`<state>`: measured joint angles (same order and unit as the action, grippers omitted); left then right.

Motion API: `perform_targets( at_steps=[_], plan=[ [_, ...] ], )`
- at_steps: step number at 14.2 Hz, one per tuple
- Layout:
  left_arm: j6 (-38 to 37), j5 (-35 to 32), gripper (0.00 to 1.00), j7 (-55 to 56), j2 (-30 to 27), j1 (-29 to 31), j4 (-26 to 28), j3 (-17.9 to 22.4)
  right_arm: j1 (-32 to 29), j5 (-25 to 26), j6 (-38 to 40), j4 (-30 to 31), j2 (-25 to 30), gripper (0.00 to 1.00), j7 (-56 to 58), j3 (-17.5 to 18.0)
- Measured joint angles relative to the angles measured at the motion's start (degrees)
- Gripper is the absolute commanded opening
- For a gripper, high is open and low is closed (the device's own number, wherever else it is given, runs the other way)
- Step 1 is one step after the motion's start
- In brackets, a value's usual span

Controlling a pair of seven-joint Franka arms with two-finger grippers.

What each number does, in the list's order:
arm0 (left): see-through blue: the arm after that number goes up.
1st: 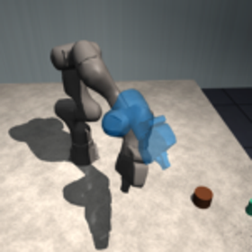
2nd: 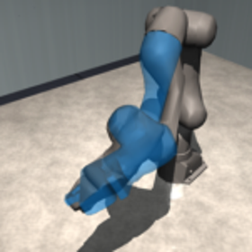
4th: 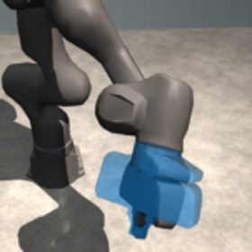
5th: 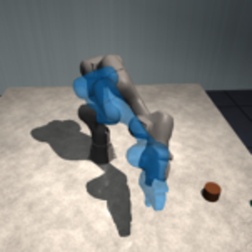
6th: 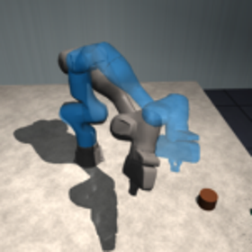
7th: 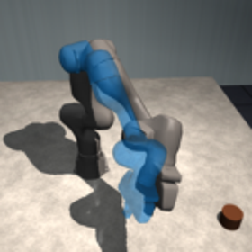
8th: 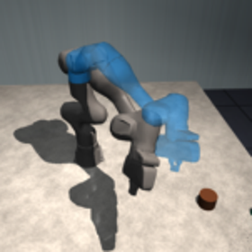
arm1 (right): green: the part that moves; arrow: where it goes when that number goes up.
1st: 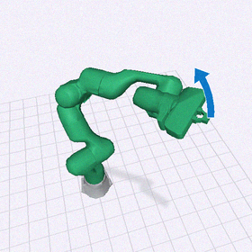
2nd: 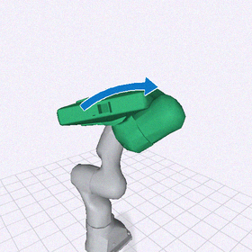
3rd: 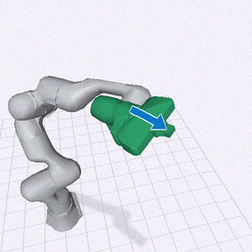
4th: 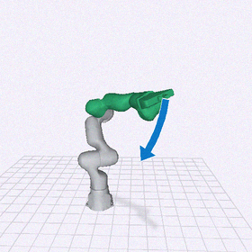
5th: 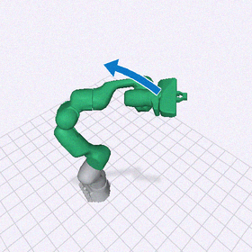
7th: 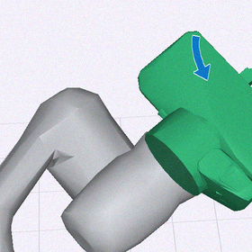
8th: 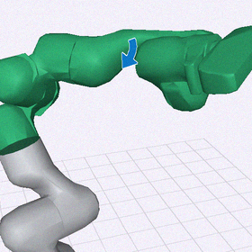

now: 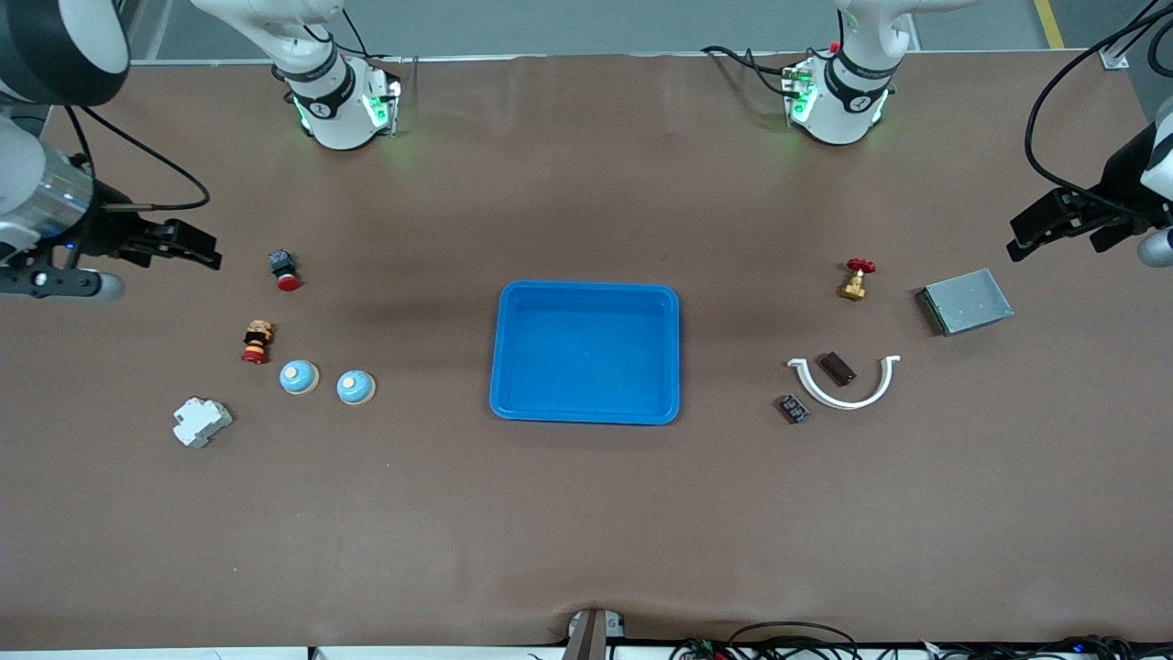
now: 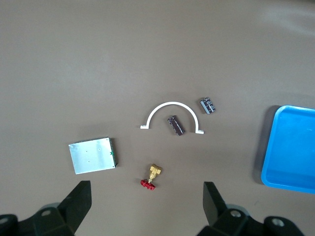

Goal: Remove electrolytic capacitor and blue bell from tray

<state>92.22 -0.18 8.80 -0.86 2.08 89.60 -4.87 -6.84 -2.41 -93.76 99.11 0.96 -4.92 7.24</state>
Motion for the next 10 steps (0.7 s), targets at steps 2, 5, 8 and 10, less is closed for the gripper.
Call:
perform_targets(
  at_steps=[2, 5, 8, 10],
  plan=[
    [0.0, 0.0, 1.00, 0.0, 0.0, 0.0, -0.2, 0.0, 0.0, 0.0, -0.4, -2.0, 0.0, 1.00, 0.0, -0.9],
    [-0.1, 0.0, 1.00, 0.0, 0.0, 0.0, -0.3, 0.0, 0.5, 0.0, -2.6, -3.9, 0.0, 1.00, 0.0, -2.4],
    [-0.3, 0.0, 1.00, 0.0, 0.0, 0.1, -0.3, 0.0, 0.6, 0.2, -3.2, -4.3, 0.0, 1.00, 0.0, -3.6],
    [-0.3, 0.0, 1.00, 0.0, 0.0, 0.1, -0.3, 0.0, 0.6, 0.3, -1.1, -5.5, 0.0, 1.00, 0.0, -3.9]
  ],
)
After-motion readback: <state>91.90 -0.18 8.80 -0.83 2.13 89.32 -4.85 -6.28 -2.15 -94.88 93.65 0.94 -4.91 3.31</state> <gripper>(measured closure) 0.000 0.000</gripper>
